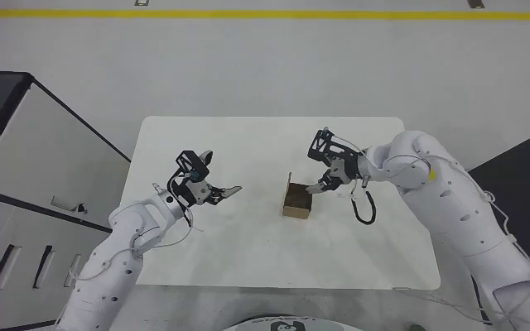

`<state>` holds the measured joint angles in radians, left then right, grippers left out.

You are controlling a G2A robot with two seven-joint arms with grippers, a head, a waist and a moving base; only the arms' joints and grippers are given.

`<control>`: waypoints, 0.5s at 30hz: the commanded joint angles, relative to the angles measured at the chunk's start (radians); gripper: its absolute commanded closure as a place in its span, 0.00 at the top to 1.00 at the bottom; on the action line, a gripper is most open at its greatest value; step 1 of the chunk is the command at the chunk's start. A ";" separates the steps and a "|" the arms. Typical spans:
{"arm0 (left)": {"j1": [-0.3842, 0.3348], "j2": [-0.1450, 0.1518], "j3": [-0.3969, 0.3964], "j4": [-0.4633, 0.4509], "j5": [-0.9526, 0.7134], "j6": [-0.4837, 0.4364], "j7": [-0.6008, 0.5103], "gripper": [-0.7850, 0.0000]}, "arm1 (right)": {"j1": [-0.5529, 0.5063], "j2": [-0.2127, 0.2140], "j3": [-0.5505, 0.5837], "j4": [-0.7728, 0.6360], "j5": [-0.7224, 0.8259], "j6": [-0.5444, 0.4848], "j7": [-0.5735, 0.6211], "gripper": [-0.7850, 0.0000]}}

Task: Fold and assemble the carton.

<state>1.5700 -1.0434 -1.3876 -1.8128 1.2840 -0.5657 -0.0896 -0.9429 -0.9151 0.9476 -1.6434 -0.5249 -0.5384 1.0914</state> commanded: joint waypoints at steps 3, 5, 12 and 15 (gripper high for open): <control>0.000 0.000 0.000 0.000 0.000 0.000 0.000 1.00 | -0.003 -0.004 -0.025 0.014 -0.049 0.001 -0.004 1.00; 0.000 0.000 0.000 0.000 0.000 0.000 0.000 1.00 | 0.020 -0.015 -0.061 0.045 -0.084 0.018 -0.005 1.00; 0.000 0.000 0.000 0.000 0.000 0.000 0.000 1.00 | 0.105 -0.052 -0.151 0.147 -0.080 -0.017 -0.021 0.70; 0.000 0.000 0.000 0.000 0.000 0.000 0.000 1.00 | 0.134 -0.066 -0.187 0.173 -0.087 -0.040 -0.011 0.61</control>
<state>1.5700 -1.0434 -1.3877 -1.8128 1.2838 -0.5656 -0.0898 -0.8176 -0.9770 0.7721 -1.4781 -0.6084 -0.5724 1.0756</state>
